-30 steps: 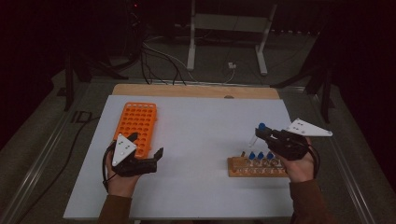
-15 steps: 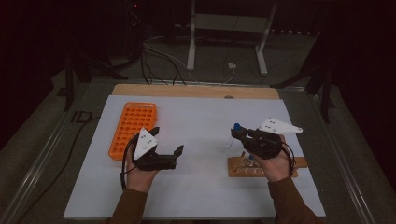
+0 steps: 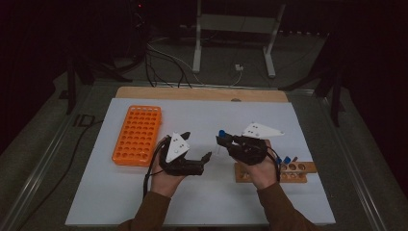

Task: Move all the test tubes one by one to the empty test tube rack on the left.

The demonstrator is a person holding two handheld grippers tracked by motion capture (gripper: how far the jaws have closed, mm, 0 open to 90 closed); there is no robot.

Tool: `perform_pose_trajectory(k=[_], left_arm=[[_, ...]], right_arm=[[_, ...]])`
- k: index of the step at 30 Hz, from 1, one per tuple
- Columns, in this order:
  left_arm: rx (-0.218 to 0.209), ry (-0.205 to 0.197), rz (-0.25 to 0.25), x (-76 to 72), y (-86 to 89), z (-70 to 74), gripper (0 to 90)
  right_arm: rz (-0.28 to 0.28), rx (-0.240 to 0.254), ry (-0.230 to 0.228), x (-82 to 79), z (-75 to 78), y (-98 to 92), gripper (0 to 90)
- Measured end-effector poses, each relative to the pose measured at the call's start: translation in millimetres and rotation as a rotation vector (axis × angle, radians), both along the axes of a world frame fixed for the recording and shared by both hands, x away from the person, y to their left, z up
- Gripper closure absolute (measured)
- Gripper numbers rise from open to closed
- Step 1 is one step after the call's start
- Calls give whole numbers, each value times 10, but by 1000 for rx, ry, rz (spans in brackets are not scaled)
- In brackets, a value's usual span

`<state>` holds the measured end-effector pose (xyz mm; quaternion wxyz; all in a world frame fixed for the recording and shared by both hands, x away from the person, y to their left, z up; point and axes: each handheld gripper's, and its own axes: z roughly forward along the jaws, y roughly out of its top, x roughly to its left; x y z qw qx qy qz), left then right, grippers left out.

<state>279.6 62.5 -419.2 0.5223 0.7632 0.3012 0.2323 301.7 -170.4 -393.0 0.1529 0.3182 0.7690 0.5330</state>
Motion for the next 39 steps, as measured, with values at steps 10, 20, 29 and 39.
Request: perform_pose_trajectory(k=[10,20,29,39], left_arm=[[-1,40,-86,33,-163,-83,596],[-21,50,-112,49,-149,-88,746],[-21,65,-99,78,-101,-110,769],[-49,77,-9,130,213,-132,769]], right_arm=[[46,14,7,-48,-24,162,772],[56,10,14,-54,-59,184,772],[59,41,-11,-79,-16,109,441],[-77,-38,-62,-59,21,-117,30]])
